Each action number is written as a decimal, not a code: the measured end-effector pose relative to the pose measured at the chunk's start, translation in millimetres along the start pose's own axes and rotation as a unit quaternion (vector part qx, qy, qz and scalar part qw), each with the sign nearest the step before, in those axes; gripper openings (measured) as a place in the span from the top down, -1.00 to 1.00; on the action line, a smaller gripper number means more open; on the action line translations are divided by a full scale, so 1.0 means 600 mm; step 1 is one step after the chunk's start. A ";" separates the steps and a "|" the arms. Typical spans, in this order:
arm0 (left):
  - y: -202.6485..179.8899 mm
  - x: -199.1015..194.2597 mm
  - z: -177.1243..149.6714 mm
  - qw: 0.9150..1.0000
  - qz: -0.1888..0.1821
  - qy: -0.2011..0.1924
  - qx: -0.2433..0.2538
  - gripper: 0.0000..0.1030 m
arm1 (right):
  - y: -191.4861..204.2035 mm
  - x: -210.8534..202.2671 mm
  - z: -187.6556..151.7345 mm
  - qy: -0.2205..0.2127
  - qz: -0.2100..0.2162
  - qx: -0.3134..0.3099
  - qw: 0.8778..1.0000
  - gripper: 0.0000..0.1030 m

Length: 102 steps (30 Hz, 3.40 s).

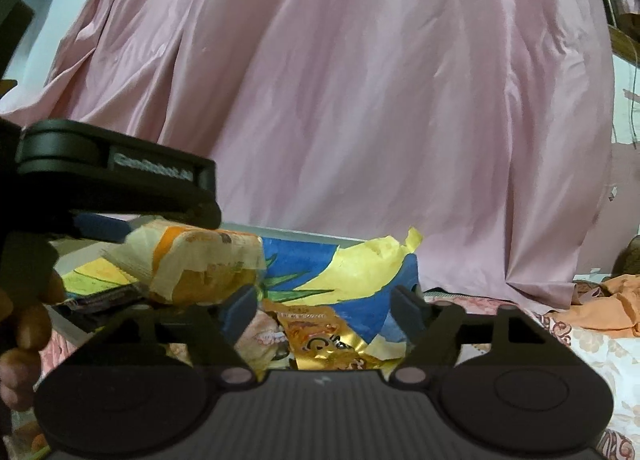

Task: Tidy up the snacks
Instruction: 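Lower both snacks into the tray and open both grippers, then withdraw both open grippers from the tray back toward the snack pile, then move the left gripper to the brown dried-meat bag while the right gripper approaches the blue fish-print pouch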

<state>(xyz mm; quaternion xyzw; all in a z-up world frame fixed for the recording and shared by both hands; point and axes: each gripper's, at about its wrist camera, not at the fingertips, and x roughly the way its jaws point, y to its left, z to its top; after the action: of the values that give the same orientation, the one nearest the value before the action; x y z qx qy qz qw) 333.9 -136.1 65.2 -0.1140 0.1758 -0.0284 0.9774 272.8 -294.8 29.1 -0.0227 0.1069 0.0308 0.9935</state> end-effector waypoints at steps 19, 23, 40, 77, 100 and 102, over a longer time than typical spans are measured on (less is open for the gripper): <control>0.075 -0.157 -0.006 0.998 0.051 -0.037 0.002 -0.98 | -0.002 -0.112 0.009 -0.047 0.016 0.032 0.998 -0.99; 0.096 -0.193 -0.017 0.998 0.050 -0.029 -0.004 -0.99 | 0.007 -0.144 0.009 -0.052 0.019 0.024 0.998 -1.00; 0.179 -0.301 -0.104 0.998 0.055 0.025 -0.015 -0.98 | 0.081 -0.259 -0.023 0.025 0.063 0.010 0.998 -1.00; 0.223 -0.328 -0.225 0.985 0.038 0.156 0.067 -0.99 | 0.131 -0.217 -0.101 0.281 0.093 0.013 0.955 -0.99; 0.175 -0.282 -0.249 0.971 -0.002 0.203 0.123 -0.99 | 0.084 -0.130 -0.081 0.269 0.238 -0.050 0.932 -0.99; 0.171 -0.275 -0.251 0.971 -0.005 0.201 0.129 -0.99 | 0.083 -0.125 -0.080 0.251 0.246 -0.077 0.933 -0.99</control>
<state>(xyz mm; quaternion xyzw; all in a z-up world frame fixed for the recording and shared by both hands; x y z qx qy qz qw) 128.2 -52.3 -40.3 0.0207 0.3633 -0.0780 0.9282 186.2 -252.0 -3.4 -0.0787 0.3528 0.2758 0.8907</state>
